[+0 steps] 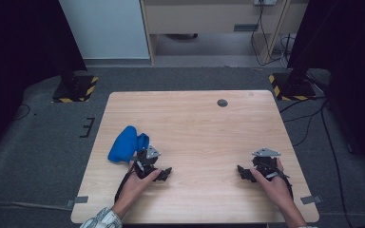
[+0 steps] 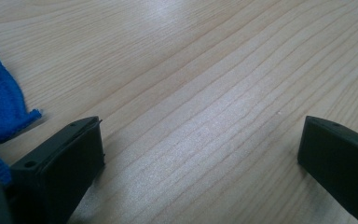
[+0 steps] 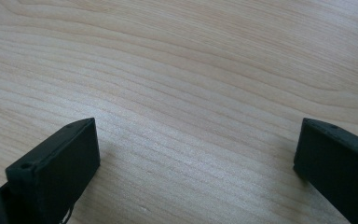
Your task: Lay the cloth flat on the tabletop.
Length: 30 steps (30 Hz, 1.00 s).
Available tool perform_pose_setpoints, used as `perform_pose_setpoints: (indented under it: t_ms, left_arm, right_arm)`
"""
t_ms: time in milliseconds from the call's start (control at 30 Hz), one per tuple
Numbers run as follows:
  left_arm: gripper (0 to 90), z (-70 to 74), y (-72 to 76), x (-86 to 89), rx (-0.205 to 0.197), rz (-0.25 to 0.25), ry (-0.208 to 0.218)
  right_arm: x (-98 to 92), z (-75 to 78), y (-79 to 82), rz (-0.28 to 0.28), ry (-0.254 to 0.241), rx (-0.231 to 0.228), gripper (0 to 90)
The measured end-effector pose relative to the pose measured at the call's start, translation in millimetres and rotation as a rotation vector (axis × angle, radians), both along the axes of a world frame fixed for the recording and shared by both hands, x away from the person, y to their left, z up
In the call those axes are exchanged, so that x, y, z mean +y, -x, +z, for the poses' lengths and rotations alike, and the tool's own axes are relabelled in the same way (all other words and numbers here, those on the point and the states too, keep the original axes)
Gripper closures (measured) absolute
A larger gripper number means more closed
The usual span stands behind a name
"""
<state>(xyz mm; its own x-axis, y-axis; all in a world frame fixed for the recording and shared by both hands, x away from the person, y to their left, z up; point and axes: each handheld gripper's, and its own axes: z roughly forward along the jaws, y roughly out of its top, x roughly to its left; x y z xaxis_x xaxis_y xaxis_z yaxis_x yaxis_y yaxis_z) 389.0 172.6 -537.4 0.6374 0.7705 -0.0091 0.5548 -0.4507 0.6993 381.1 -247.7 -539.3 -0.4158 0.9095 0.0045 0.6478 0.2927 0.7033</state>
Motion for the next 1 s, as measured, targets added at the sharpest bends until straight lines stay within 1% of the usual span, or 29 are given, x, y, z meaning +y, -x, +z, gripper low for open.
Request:
perform_pose_setpoints:
  t_ms: [67, 100, 133, 167, 233, 367, 400, 433, 467, 500, 533, 567, 600, 633, 667, 700, 800, 867, 933, 1000]
  left_arm:
    - [0.9, 0.8, 0.0, 0.8, 0.000, 0.001, -0.001]
    - [2.4, 2.2, -0.4, 2.0, 0.001, 0.003, 0.015]
    - [3.7, 2.2, -0.4, 2.0, 0.001, 0.003, 0.015]
    - [3.2, 5.1, -0.4, 3.3, -0.006, 0.002, 0.041]
    - [3.9, 7.9, 0.8, 3.2, -0.020, 0.004, 0.043]
    - [4.3, 13.4, 1.7, 5.5, -0.033, 0.011, 0.064]
    - [4.3, 13.4, 1.7, 5.5, -0.033, 0.011, 0.064]
    - [4.6, 18.5, 2.5, 7.9, -0.051, 0.013, 0.080]
    - [4.6, 20.8, 3.1, 8.9, -0.056, 0.017, 0.089]
    - [4.5, 20.8, 3.1, 8.9, -0.056, 0.017, 0.089]
    - [4.5, 26.9, 4.6, 10.3, -0.074, 0.018, 0.103]
    - [4.4, 29.8, 5.5, 10.9, -0.081, 0.021, 0.113]
    - [4.4, 29.8, 5.5, 10.9, -0.081, 0.021, 0.113]
    - [4.3, 38.3, 8.5, 12.1, -0.109, 0.015, 0.128]
    - [4.3, 38.3, 8.5, 12.1, -0.109, 0.015, 0.128]
    - [4.4, 44.7, 10.6, 13.0, -0.129, 0.014, 0.123]
    - [4.6, 50.8, 12.0, 17.2, -0.126, 0.033, 0.140]
    - [4.6, 54.0, 12.4, 20.9, -0.137, 0.040, 0.131]
    - [4.6, 55.1, 11.8, 23.8, -0.136, 0.047, 0.135]
    - [4.6, 57.0, 8.8, 32.6, -0.137, 0.076, 0.138]
  right_arm:
    - [0.0, 0.0, 0.0, 0.000, 0.000, 0.000, 0.5]
    - [0.0, 0.0, 0.0, -0.001, -0.001, 0.001, 0.5]
    - [0.0, 0.0, 0.0, -0.001, -0.001, 0.001, 0.5]
    - [0.1, 0.1, 0.1, -0.001, -0.001, 0.001, 0.5]
    - [0.0, 0.0, 0.0, 0.000, 0.000, 0.000, 0.5]
    - [0.0, 0.0, 0.0, 0.000, 0.000, 0.000, 0.5]
    - [0.0, 0.0, 0.0, 0.000, 0.000, 0.000, 0.5]
    - [0.0, 0.1, 0.1, 0.000, -0.001, 0.002, 0.5]
    - [0.1, 0.1, 0.1, -0.001, -0.002, 0.002, 0.4]
    - [-0.1, 0.0, 0.0, 0.002, 0.001, 0.000, 0.5]
    - [0.0, 0.1, 0.1, 0.000, -0.001, 0.002, 0.5]
    - [0.0, 0.1, 0.1, 0.000, -0.001, 0.002, 0.5]
    - [0.0, 0.1, 0.1, 0.000, -0.001, 0.002, 0.5]
    - [0.0, 0.1, 0.1, 0.000, -0.001, 0.002, 0.5]
    - [0.0, 0.1, 0.1, 0.000, -0.001, 0.002, 0.5]
    - [0.0, 0.0, 0.0, 0.001, 0.000, 0.000, 0.5]
    - [0.1, 0.0, -0.1, 0.000, -0.001, 0.001, 0.4]
    - [0.1, 0.0, -0.3, 0.000, -0.002, 0.001, 0.5]
    - [0.1, 0.0, -0.3, 0.001, -0.001, 0.001, 0.5]
    - [0.0, 0.0, -0.2, 0.002, -0.001, 0.001, 0.5]
